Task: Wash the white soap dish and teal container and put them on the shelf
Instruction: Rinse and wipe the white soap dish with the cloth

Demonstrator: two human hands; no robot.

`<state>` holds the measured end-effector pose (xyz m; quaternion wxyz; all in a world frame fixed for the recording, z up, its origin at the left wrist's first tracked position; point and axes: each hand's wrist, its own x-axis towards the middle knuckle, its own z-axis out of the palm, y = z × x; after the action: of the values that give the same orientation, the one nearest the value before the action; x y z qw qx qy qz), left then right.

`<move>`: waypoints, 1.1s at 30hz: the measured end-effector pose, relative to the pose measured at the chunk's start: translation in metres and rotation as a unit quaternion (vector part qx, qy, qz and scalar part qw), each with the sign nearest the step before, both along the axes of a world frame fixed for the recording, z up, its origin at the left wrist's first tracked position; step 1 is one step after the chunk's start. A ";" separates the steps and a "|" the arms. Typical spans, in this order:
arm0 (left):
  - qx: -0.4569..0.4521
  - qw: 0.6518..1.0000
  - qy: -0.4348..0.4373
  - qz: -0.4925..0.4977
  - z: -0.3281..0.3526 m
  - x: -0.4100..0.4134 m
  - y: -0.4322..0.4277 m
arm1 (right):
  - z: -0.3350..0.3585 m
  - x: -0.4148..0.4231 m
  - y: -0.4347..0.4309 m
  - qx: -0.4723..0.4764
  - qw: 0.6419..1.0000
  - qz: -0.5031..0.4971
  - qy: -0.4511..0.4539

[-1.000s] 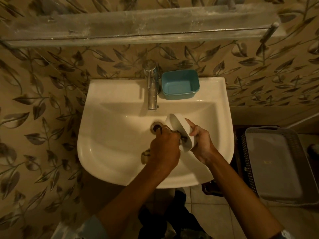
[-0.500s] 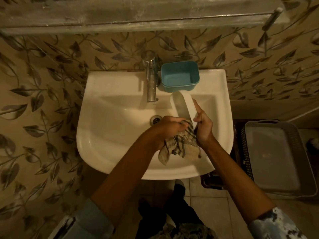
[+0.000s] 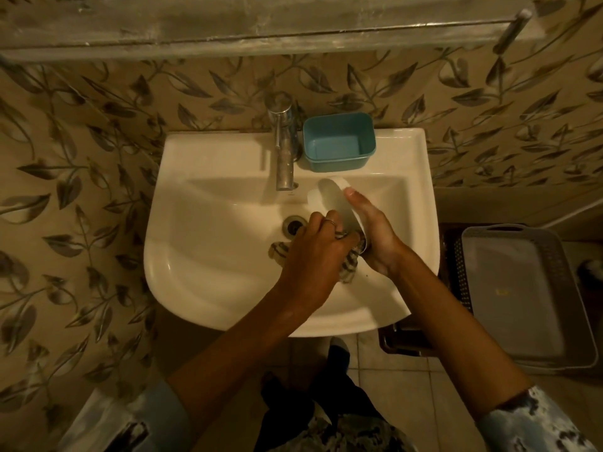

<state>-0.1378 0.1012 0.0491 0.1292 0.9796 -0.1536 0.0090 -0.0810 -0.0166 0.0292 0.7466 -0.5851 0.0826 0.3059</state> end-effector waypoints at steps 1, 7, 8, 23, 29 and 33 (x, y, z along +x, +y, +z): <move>0.034 0.999 -0.011 -0.001 0.002 0.002 -0.001 | 0.000 -0.001 0.000 -0.008 1.000 0.006 -0.011; 0.115 0.992 -0.017 0.043 0.017 0.017 0.000 | -0.001 0.003 -0.001 -0.043 0.998 0.004 -0.051; 0.100 0.993 -0.005 0.055 0.019 0.019 0.000 | 0.001 0.003 -0.001 -0.052 0.997 0.014 -0.064; -0.296 0.914 0.238 0.139 0.024 0.008 -0.008 | -0.009 -0.008 0.000 -0.007 0.986 -0.084 -0.142; -0.432 0.774 0.401 0.230 0.037 0.030 0.006 | -0.012 -0.023 -0.005 -0.066 0.967 -0.053 -0.242; -0.570 0.623 0.447 0.295 0.048 0.048 0.014 | -0.017 -0.029 -0.007 -0.075 0.967 -0.018 -0.245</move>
<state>-0.0897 0.1147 0.0974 0.7049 0.5860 0.2561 -0.3069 -0.1099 -0.0241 0.0124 0.7034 -0.6948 -0.0693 0.1328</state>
